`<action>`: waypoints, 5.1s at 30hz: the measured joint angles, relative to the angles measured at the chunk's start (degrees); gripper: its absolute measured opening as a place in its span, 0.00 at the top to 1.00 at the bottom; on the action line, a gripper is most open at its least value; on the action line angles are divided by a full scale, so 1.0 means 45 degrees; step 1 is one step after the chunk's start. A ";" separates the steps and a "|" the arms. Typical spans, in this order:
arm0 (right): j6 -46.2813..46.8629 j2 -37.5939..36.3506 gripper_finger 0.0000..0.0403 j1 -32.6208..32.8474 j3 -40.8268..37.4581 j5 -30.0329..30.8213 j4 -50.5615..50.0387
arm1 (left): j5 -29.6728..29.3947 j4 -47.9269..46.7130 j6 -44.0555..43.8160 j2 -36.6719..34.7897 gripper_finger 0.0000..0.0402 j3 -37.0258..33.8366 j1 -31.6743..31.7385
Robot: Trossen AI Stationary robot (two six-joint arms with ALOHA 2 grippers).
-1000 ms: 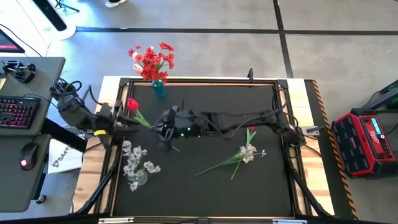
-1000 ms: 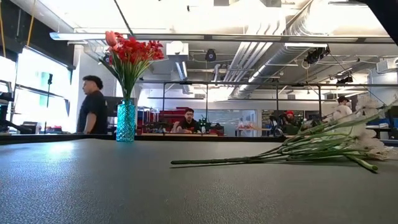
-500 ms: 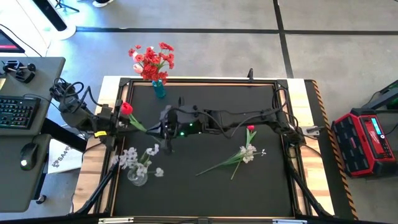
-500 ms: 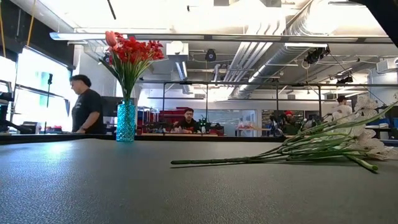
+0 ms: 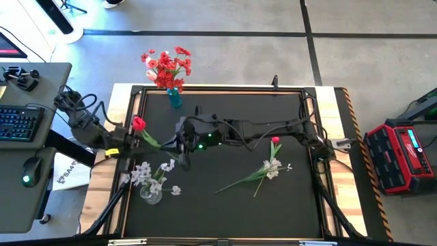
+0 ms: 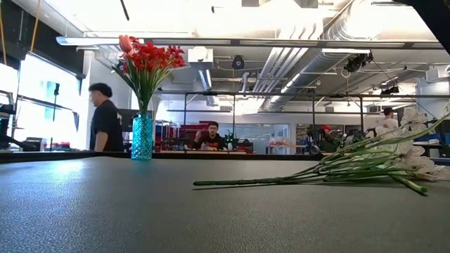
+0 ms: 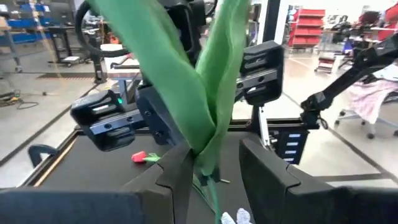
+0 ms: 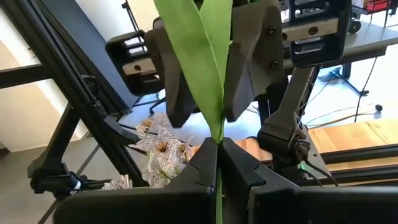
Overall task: Sort flowers into vase by color
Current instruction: Put the left red tulip into the transparent vase, then put the white flowers into the transparent vase
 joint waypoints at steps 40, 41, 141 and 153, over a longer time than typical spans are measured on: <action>0.6147 -0.0005 0.68 -0.0330 0.0000 0.6695 -0.8773 | 0.6066 -1.0910 -0.5327 0.1543 1.00 0.4501 0.0462; 0.6146 -0.0005 0.68 -0.0330 0.0000 0.6695 -0.8773 | 0.6050 -1.0618 -0.5291 0.1466 1.00 0.4314 0.0466; 1.0778 -0.0005 0.35 0.1313 -0.0068 0.1612 -1.6810 | 0.8466 -1.2005 -0.7010 0.0266 0.48 0.2426 -0.0680; 1.3787 0.0000 0.35 0.2165 -0.0083 0.1494 -1.7331 | 0.2598 -1.4141 -0.9536 0.0232 0.48 0.6562 -0.0676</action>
